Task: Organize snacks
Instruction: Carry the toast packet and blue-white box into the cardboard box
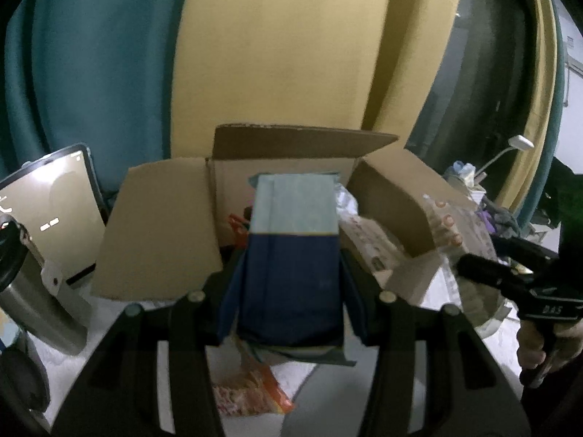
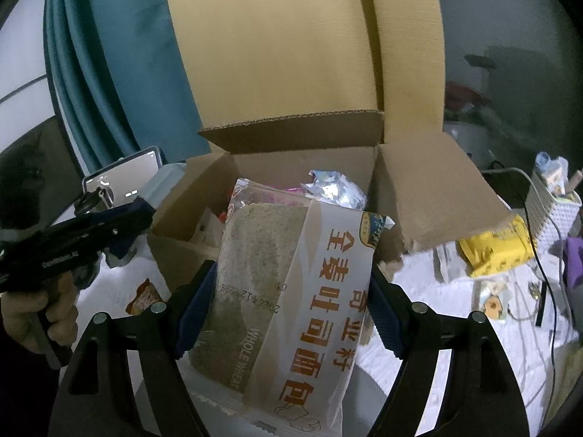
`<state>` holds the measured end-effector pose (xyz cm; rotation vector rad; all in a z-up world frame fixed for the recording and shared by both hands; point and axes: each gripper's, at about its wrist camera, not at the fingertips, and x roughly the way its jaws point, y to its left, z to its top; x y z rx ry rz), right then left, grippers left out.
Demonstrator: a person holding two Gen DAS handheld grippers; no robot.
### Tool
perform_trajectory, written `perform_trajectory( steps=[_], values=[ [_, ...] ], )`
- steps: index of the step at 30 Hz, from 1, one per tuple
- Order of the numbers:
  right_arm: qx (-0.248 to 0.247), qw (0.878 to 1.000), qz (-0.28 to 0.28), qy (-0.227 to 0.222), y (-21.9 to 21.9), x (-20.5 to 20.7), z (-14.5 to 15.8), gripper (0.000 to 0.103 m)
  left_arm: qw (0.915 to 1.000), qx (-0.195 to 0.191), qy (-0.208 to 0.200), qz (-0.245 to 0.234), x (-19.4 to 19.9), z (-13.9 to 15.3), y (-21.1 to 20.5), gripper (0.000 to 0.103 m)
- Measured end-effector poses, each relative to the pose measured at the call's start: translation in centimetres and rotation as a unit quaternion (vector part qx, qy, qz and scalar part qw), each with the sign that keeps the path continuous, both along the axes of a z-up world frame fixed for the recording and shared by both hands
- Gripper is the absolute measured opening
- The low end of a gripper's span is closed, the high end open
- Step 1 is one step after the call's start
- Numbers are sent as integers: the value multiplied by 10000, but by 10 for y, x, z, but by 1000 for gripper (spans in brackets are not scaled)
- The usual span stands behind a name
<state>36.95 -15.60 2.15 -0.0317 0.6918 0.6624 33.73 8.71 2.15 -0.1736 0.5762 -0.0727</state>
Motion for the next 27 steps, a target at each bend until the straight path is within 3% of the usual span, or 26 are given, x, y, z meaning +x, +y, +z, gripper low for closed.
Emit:
perform_trajectory(
  steps=[19,27],
  values=[
    [12,9994,350,-24,60,70,9,80,9985,-141,460,245,96,-14,44,51],
    [-162,9986,436,239,94,99,-10,80,9977,-440,435,271,126,-15,59,52]
  ],
)
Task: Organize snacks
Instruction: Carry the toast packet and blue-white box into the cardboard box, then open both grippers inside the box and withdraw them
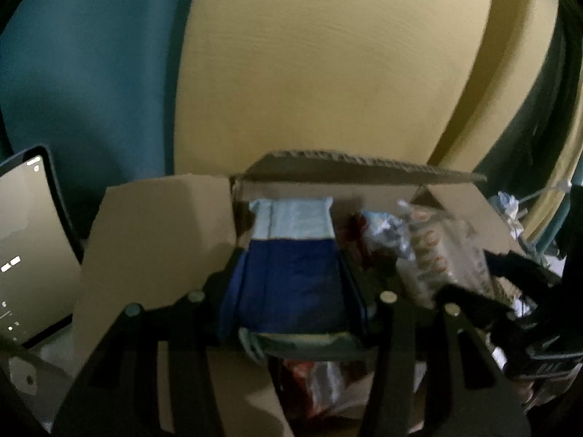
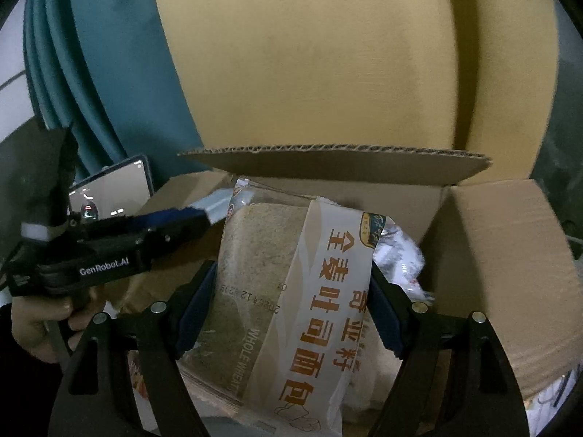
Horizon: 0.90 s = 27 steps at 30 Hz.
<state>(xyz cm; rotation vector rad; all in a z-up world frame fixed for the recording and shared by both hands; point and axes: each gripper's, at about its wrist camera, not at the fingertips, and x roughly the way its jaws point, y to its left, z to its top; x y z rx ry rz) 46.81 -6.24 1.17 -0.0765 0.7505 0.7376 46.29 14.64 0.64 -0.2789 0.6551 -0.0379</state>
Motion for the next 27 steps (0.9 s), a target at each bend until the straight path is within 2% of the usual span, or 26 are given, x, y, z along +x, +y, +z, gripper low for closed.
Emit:
perform_trajectory(
  steps=[4,5,6,8,10,13,27],
  values=[
    [-15,10000,-76,59,18,16,-1,81,9998,-182,-15,-50,2,2,6,57],
    [-24,9999,-113,94,22,20,-1,81,9998,-198,-54,-23,0,3,7,68],
    [-29,9997,-158,167,25,25,-3,81,9997,-213,-93,-2,-3,4,9,74],
    [-1,9991,-223,350,31,35,-6,82,9997,-164,-139,131,-8,6,14,76],
    [17,9988,-315,383,33,38,-6,83,9995,-201,-145,186,-14,8,20,77],
    [52,9988,-323,357,33,36,-4,90,9994,-95,-178,290,-25,11,25,78],
    [-84,9999,-82,97,42,-19,14,90,9981,80,-412,455,-94,25,29,78]
  ],
)
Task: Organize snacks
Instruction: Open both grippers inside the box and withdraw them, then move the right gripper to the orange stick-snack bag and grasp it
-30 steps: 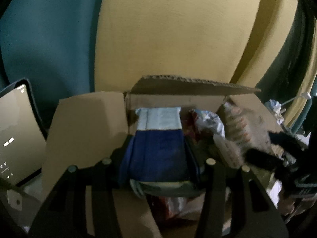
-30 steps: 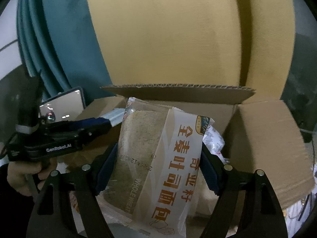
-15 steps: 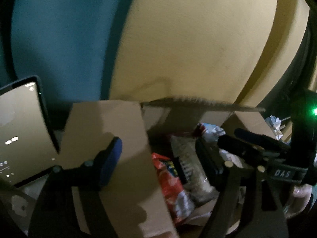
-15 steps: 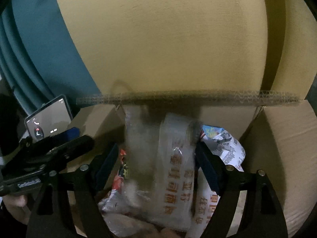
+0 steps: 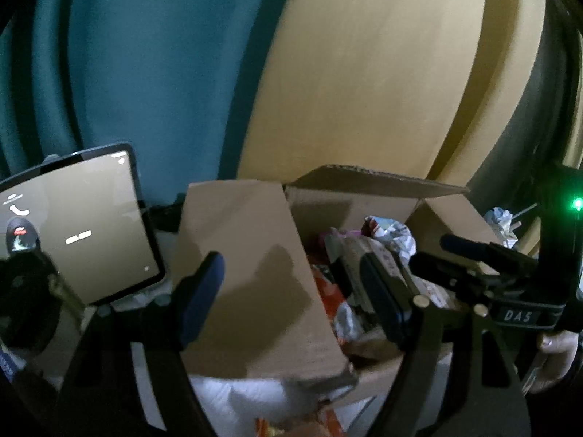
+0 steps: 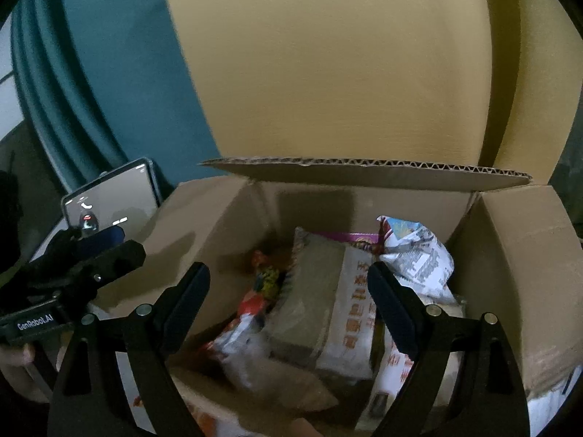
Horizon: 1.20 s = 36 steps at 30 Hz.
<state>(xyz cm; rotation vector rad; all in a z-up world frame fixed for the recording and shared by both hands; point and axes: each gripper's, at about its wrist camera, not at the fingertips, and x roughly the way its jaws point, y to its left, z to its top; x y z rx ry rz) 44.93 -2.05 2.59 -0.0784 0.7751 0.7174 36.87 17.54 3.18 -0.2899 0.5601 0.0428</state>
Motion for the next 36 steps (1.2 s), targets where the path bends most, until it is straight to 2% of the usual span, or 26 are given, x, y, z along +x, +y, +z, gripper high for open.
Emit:
perform_trajectory(
  steps=[9,19,26,36],
  values=[
    [53,9997,154,-189,-11,-51,12,90,9998,153,-117,94,-55,0,-7,78],
    [-53,9997,217,-135,-24,-96,-8,90,9997,110,36,210,-103,-33,-12,78],
    [-152,9996,212,51,-24,-115,-33,90,9995,-25,145,284,-130,-59,-6,78],
    [-350,9976,289,517,4,-127,-94,90,9988,-73,359,329,-151,-102,7,78]
  ],
)
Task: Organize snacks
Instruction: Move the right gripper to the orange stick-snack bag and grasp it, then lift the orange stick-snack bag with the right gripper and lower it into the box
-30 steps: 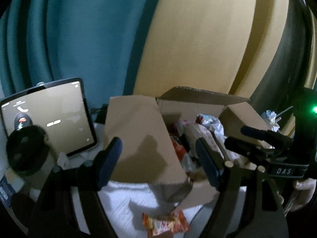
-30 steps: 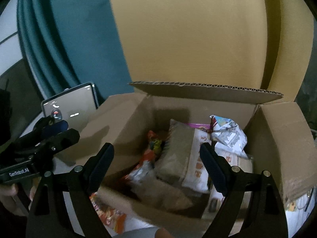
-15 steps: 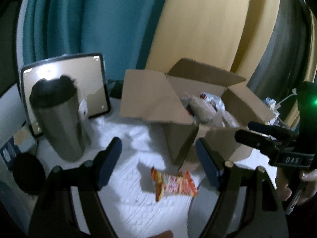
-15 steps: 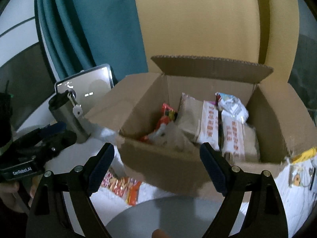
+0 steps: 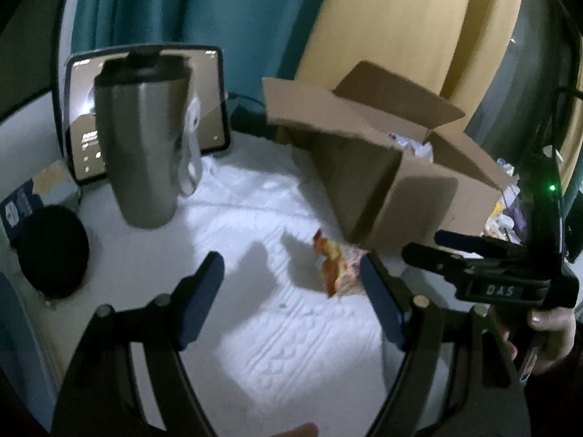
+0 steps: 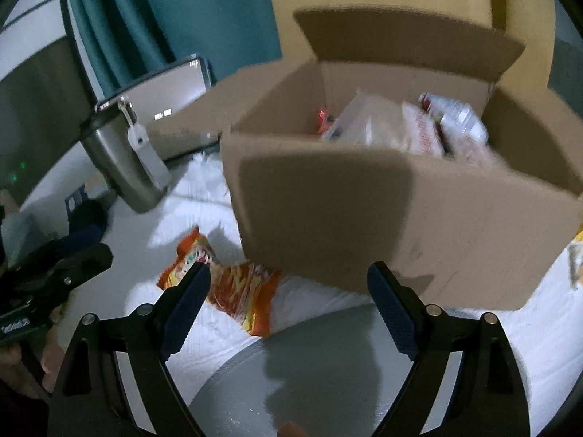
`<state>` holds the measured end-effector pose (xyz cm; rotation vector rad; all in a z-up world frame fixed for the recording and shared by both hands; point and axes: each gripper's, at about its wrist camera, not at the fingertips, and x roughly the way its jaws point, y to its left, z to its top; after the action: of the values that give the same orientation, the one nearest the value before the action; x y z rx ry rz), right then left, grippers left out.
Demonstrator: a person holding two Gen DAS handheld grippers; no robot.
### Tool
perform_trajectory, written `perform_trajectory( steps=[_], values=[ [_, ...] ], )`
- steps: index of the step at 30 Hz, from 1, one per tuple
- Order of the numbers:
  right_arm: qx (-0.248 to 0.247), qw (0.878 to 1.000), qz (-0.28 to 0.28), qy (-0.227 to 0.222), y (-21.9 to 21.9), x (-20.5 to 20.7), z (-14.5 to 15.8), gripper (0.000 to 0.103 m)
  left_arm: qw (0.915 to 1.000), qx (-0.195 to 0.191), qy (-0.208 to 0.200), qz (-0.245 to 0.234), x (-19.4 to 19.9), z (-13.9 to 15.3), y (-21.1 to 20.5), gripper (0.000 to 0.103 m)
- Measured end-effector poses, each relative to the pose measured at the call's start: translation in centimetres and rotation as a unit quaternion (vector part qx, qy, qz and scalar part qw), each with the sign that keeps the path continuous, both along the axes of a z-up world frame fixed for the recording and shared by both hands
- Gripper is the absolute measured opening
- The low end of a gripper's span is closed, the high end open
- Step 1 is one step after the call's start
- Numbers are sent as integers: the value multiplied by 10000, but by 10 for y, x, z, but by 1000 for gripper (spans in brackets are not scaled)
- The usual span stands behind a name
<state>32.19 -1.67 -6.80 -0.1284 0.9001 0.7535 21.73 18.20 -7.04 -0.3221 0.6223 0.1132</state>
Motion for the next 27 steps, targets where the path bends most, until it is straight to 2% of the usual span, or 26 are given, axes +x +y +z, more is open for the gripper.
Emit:
perform_trajectory(
  steps=[16,17,19,20,24,27],
  values=[
    [-328,9984,289,371,58,-4,-48,90,9993,-212,90,293,-8,-34,29,78],
    [-342,9982,312,370,60,-5,-50,89,9992,-251,105,289,-7,-35,29,78],
    [-404,9979,404,313,65,-7,-52,78,9991,-296,96,289,-8,-35,30,78],
    [-470,9976,434,249,67,-8,-52,69,9991,-295,93,295,-8,-35,30,78],
    [-450,9970,608,166,70,-13,-50,62,9992,-269,106,282,-8,-35,28,78],
    [-440,9967,678,119,67,-16,-48,60,9992,-238,104,306,-8,-34,27,78]
  ],
)
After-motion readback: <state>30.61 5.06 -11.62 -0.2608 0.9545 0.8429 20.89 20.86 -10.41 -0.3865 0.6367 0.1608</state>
